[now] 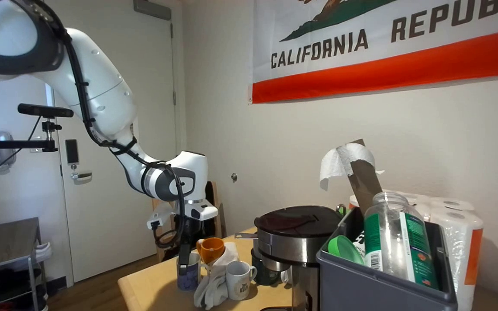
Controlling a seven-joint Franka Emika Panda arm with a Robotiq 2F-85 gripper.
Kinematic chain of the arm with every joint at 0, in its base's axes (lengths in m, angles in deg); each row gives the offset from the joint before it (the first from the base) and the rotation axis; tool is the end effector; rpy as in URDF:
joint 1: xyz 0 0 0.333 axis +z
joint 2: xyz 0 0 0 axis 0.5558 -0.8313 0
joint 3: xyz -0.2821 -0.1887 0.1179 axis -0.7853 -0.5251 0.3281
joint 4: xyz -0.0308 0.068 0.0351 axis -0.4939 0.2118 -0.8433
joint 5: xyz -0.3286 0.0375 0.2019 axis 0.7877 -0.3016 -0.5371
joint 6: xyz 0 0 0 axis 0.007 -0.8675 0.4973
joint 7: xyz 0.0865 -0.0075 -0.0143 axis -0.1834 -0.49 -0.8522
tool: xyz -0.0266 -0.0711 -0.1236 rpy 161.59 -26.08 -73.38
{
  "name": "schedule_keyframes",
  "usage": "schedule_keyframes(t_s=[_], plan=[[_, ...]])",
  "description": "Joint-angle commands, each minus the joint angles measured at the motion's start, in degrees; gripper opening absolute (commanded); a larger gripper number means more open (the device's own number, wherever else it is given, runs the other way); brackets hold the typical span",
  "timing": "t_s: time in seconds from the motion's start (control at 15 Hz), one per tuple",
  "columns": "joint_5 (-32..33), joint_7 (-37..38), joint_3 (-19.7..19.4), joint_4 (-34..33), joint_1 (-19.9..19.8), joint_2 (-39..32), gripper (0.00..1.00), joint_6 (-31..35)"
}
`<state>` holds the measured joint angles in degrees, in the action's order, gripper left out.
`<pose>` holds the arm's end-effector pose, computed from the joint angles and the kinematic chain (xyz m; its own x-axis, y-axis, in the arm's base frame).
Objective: Put the blue cup on the base of the coffee maker
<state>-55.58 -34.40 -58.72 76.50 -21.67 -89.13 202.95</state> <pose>0.5268 0.1585 0.2328 0.8881 -0.4488 -0.0994 -0.4496 -0.8931 0.0151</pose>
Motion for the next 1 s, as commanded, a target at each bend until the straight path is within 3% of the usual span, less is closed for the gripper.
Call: schedule_keyframes(t_s=[0.0, 0.6, 0.8, 0.93], plan=[[2.53, 4.21, -1.59, -0.85, 2.36, -1.96, 0.72, 3.03], [5.99, 9.14, -3.64, 0.21, 4.69, -2.46, 0.04, 5.90], [5.83, 9.60, -3.70, 0.38, 4.75, -2.22, 0.00, 6.40], [5.61, 9.60, -3.73, 0.47, 4.56, -2.00, 0.03, 6.84]])
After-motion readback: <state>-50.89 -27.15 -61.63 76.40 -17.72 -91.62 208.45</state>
